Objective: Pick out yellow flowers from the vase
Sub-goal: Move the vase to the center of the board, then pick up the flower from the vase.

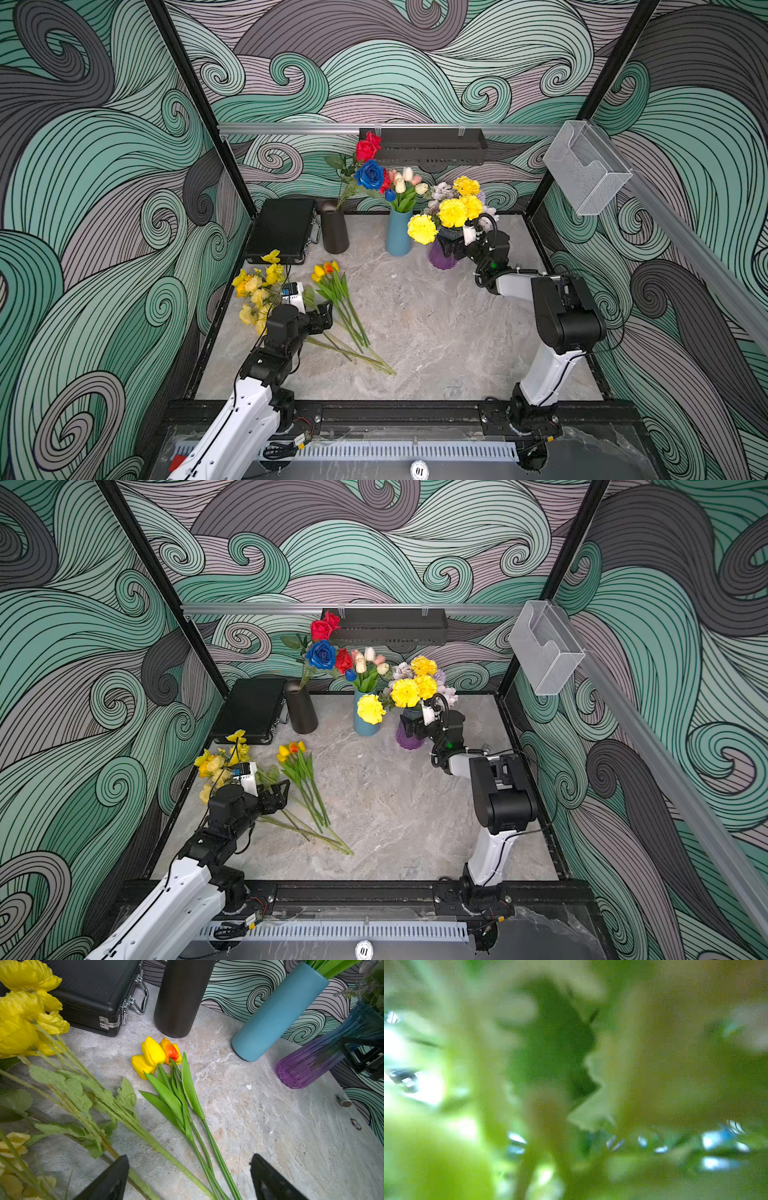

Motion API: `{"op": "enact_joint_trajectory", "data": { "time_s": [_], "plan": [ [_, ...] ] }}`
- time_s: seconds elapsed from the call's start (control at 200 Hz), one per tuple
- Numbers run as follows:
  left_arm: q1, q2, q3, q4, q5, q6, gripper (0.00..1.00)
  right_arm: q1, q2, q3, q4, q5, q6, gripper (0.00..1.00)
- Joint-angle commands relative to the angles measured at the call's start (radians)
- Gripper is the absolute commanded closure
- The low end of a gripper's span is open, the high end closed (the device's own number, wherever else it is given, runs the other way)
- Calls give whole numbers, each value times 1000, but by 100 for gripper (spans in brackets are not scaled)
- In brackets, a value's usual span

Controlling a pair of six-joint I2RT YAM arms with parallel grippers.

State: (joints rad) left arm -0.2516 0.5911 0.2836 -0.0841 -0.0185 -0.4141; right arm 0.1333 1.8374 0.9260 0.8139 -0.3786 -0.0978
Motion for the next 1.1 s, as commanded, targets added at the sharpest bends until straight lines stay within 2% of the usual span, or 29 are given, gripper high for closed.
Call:
{"op": "enact_joint_trajectory", "data": {
  "time_s": [0.0, 0.16, 0.555, 1.016, 1.096],
  "plan": [
    [6, -7, 5, 6, -6, 13, 10, -1, -39, -18, 32, -23, -19, 0],
    [6, -8, 5, 7, -5, 13, 10, -1, -70, -34, 16, -40, -19, 0],
    [6, -8, 3, 9, -2, 14, 10, -2, -162, -128, 16, 36, -12, 0],
    [7, -10, 3, 12, 3, 13, 10, 2, -244, -337, 254, 167, 132, 0],
    [6, -10, 3, 13, 5, 13, 10, 13, -254, -368, 286, 160, 133, 4]
  ]
}}
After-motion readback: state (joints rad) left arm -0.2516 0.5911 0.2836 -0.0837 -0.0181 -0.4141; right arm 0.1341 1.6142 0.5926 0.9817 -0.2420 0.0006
